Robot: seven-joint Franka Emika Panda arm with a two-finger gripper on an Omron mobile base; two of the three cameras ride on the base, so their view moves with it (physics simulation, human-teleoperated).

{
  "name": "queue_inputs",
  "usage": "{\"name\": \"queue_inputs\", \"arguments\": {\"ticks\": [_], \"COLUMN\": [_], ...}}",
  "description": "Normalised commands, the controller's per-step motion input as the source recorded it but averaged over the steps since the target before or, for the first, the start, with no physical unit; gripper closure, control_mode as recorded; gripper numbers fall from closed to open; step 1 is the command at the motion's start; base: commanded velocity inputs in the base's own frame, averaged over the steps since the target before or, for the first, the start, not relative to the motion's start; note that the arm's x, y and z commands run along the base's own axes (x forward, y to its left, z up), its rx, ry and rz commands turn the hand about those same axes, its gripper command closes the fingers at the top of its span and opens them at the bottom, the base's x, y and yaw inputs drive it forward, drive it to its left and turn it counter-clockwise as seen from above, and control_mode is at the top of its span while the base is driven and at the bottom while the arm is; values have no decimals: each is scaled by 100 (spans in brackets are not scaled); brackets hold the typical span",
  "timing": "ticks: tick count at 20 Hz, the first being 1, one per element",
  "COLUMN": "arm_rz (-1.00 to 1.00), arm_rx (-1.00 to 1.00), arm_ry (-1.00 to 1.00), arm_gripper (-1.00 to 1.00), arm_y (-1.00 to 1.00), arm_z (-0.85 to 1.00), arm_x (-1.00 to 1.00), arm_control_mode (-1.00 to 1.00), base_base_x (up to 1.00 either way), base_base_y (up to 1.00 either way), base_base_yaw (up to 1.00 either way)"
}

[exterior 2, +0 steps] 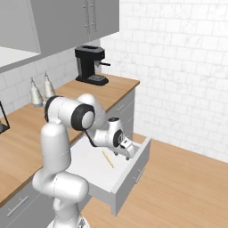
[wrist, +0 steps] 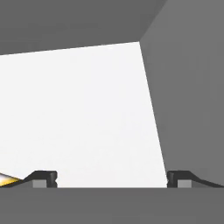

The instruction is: Take a straw from the drawer in front and place it inside the glass cup on the dining counter.

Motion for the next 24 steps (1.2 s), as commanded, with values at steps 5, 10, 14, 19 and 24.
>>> {"name": "queue_inputs", "arguments": {"ticks": [5,10,14,19,24], "arm_rz": [6,29,33,27,17], "arm_rx": [1,3,4,5,2], "arm_ry": [0,0,0,0,0], "arm_gripper": [-100,-100,-100,-100,-100], "arm_y": [-57,77,83,21,0], "arm_z": [17,9,13,3,-1], "arm_x": [-16,-43,-11,22,58], "arm_control_mode": [-100,-100,-100,-100,-100], "base_base_x": [0,0,0,0,0], "base_base_y": [0,0,0,0,0], "base_base_yaw": [0,0,0,0,0]}}
